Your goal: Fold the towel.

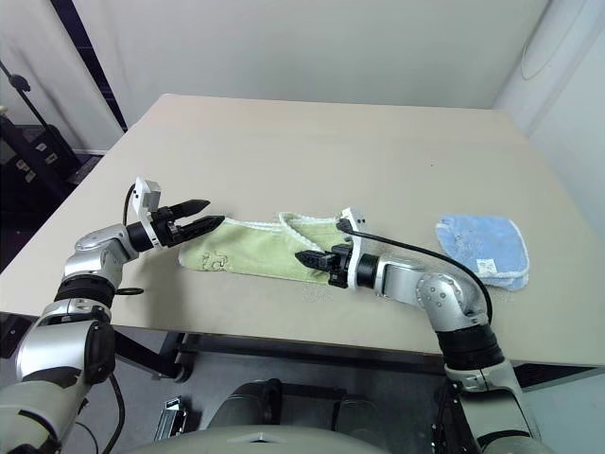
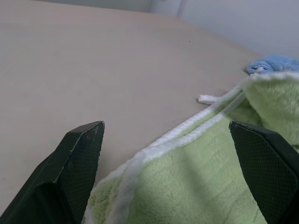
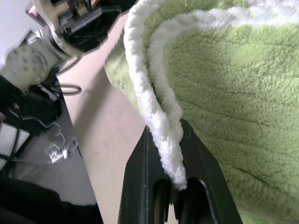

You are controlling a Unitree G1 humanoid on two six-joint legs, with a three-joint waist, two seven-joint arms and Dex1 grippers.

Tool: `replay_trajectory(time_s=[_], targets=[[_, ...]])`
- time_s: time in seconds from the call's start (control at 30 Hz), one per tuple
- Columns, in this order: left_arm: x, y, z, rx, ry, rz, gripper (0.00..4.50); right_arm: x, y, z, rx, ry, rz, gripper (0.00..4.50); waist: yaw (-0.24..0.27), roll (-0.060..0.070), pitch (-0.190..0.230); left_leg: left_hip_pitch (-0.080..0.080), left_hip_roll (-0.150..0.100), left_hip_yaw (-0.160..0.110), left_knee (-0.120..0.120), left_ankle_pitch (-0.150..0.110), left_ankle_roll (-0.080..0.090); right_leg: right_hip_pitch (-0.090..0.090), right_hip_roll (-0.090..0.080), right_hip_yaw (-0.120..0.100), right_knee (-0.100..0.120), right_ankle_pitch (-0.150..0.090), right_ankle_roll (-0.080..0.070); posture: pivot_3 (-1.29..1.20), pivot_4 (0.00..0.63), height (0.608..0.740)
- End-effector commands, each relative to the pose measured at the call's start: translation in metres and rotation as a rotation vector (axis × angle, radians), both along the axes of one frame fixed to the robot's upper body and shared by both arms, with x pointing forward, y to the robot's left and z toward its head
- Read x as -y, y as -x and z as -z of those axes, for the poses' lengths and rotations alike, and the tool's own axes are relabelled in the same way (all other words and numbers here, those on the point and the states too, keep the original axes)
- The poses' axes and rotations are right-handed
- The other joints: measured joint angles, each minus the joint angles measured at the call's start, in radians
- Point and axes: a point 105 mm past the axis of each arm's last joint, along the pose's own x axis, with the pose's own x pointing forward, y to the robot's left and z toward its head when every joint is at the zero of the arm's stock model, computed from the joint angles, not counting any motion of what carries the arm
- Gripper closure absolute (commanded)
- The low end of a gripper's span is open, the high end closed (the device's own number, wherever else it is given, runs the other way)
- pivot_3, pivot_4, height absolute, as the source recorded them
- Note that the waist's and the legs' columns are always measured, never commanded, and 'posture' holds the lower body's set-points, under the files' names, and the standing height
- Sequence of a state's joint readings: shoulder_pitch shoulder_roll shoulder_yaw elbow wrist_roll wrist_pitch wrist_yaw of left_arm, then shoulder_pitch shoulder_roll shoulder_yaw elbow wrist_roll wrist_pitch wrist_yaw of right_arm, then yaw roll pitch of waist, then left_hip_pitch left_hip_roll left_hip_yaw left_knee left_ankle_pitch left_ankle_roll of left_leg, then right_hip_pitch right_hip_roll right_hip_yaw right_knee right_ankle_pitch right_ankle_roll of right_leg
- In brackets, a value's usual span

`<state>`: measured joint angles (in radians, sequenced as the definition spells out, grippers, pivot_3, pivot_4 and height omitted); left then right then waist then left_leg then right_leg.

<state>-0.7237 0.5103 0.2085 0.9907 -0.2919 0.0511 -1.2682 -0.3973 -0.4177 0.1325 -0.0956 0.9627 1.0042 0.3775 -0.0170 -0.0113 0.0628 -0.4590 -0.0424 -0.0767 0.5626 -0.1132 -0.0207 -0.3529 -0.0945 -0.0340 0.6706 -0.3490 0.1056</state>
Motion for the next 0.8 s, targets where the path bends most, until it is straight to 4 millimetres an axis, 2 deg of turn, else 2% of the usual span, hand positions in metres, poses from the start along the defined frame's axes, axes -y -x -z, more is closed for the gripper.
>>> replay_trajectory(time_s=[0.03, 0.07, 0.2, 0.33, 0.37, 0.47, 0.53, 0.6, 0.7, 0.8], targets=[[0.006, -0.005, -0.021, 0.068, 0.016, 0.038, 0.00, -0.005, -0.012, -0.008, 0.062, -0.001, 0.002, 4.46, -0.001, 0.000, 0.000, 0.000, 0.000, 0.000, 0.000, 0.000, 0.000, 0.000, 0.000, 0.000, 0.000, 0.000, 0.000, 0.00, 0.000, 0.709], [0.008, -0.004, -0.022, 0.066, 0.021, 0.052, 0.00, -0.005, -0.013, -0.009, 0.069, 0.000, 0.003, 3.97, -0.001, 0.000, 0.000, 0.000, 0.000, 0.000, 0.000, 0.000, 0.000, 0.000, 0.000, 0.000, 0.000, 0.000, -0.001, 0.00, 0.000, 0.709], [0.014, -0.003, -0.026, 0.065, 0.047, 0.082, 0.00, -0.003, -0.020, -0.017, 0.096, -0.027, 0.028, 2.67, 0.000, 0.000, 0.000, 0.000, 0.000, 0.000, 0.000, 0.000, 0.000, 0.000, 0.001, 0.001, 0.000, 0.001, 0.000, 0.00, 0.000, 0.709], [0.022, -0.002, -0.037, 0.093, 0.076, 0.122, 0.00, 0.003, -0.006, -0.048, 0.187, -0.146, -0.027, 1.20, 0.002, 0.000, 0.000, 0.000, 0.000, 0.000, 0.001, 0.001, -0.001, -0.001, 0.002, 0.001, 0.001, 0.001, 0.001, 0.00, 0.000, 0.709], [0.025, -0.002, -0.042, 0.105, 0.089, 0.136, 0.00, 0.011, -0.007, -0.059, 0.201, -0.196, -0.009, 0.84, 0.001, 0.000, 0.000, 0.000, 0.000, 0.000, 0.001, 0.001, -0.001, -0.001, 0.002, 0.001, 0.001, 0.001, 0.001, 0.00, 0.000, 0.709], [0.032, -0.001, -0.056, 0.134, 0.138, 0.164, 0.00, 0.030, -0.005, -0.086, 0.217, -0.324, 0.001, 0.84, 0.001, 0.000, 0.000, 0.000, 0.000, 0.000, 0.001, 0.001, -0.001, 0.000, 0.001, 0.001, 0.002, 0.001, 0.001, 0.00, 0.000, 0.709], [0.044, -0.001, -0.068, 0.156, 0.164, 0.202, 0.00, 0.043, -0.005, -0.103, 0.292, -0.368, 0.030, 0.84, 0.001, 0.000, 0.000, 0.000, 0.000, 0.000, 0.001, 0.001, -0.001, 0.000, 0.001, 0.001, 0.002, 0.002, 0.001, 0.00, 0.000, 0.709], [0.067, 0.001, -0.080, 0.165, 0.205, 0.278, 0.00, 0.053, -0.012, -0.102, 0.363, -0.282, 0.084, 0.84, 0.002, 0.000, 0.000, 0.000, 0.000, 0.000, 0.002, 0.001, -0.001, 0.000, 0.001, 0.001, 0.002, 0.002, 0.001, 0.00, 0.000, 0.709], [0.102, 0.010, -0.085, 0.175, 0.238, 0.405, 0.88, 0.058, -0.024, -0.092, 0.421, -0.202, 0.151, 1.41, 0.003, 0.000, 0.000, 0.000, 0.000, 0.000, 0.003, 0.001, -0.001, 0.001, 0.001, 0.001, 0.003, 0.001, 0.000, 0.00, 0.000, 0.709], [0.125, 0.019, -0.079, 0.153, 0.249, 0.496, 2.01, 0.051, -0.028, -0.083, 0.459, -0.170, 0.146, 2.46, -0.007, 0.000, 0.000, 0.000, 0.000, 0.000, 0.006, 0.001, -0.001, 0.002, 0.002, 0.001, 0.003, 0.001, 0.000, 0.00, 0.000, 0.709]])
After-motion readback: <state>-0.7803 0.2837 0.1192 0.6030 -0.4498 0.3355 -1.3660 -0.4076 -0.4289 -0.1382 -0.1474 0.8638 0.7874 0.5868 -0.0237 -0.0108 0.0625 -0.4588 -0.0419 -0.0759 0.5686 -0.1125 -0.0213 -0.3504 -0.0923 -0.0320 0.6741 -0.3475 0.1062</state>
